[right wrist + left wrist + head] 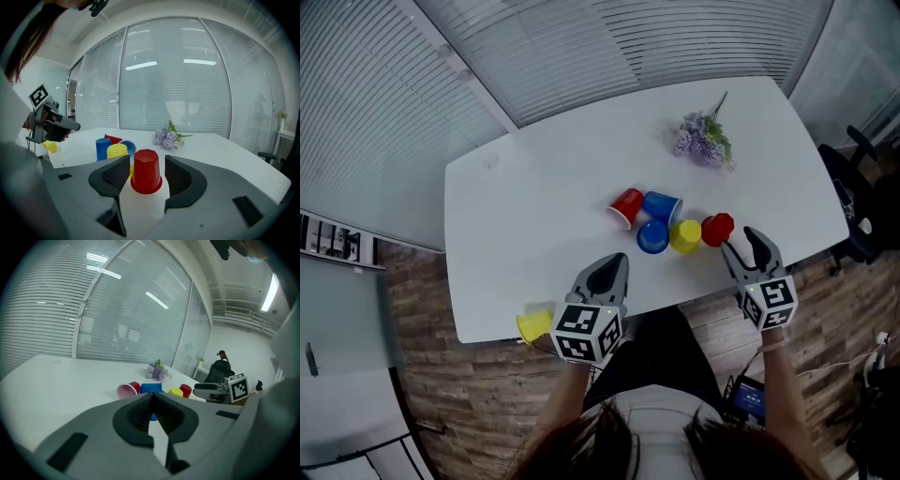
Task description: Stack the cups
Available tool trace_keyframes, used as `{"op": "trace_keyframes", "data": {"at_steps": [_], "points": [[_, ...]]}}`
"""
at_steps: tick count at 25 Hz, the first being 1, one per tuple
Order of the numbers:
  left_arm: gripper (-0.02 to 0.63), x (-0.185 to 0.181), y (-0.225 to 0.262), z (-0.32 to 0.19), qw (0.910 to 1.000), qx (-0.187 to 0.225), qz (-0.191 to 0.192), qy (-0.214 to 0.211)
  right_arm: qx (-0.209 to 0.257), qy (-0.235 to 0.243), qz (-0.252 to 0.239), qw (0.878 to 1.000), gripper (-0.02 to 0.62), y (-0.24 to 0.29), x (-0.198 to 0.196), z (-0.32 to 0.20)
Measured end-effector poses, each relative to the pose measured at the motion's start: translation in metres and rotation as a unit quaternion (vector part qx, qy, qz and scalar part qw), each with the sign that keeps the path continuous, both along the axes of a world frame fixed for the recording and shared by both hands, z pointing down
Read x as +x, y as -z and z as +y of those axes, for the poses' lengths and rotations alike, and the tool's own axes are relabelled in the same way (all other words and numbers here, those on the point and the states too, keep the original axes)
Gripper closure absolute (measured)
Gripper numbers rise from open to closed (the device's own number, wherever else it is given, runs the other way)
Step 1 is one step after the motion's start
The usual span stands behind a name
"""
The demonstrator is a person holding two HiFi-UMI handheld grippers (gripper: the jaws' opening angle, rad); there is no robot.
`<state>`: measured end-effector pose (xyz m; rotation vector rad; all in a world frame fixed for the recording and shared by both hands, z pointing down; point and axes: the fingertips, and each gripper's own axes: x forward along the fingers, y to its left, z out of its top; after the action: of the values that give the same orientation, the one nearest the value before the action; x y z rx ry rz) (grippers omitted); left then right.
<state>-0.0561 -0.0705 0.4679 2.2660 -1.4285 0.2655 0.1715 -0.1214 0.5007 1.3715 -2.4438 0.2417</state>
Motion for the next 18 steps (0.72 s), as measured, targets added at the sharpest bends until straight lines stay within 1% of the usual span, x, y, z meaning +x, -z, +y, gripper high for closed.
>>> {"op": "trace_keyframes", "data": {"at_steps": [5,9,11,15,18], "points": [[0.589,-0.006,0.006,-0.004,0.9999,0.008,0.004,0.011,0.018,-0.002,0.000,1.000,0.377,0.023,0.000,-0.003],[0.589,-0.009,0.012,-0.007,0.9997,0.016,0.008,0.019,0.031,0.000,0.003,1.000,0.438,0.040,-0.006,-0.005],[0.589,-0.010,0.016,-0.007,0.9995,0.020,0.010,0.023,0.038,0.003,0.000,0.999,0.459,0.048,-0.010,-0.005],[0.589,-0.014,0.023,-0.009,0.9991,0.028,0.010,0.029,0.045,0.019,-0.001,0.999,0.503,0.061,-0.023,-0.007],[0.589,-0.018,0.027,-0.011,0.9989,0.030,0.009,0.035,0.039,0.042,0.008,0.998,0.515,0.067,-0.036,-0.010]]}}
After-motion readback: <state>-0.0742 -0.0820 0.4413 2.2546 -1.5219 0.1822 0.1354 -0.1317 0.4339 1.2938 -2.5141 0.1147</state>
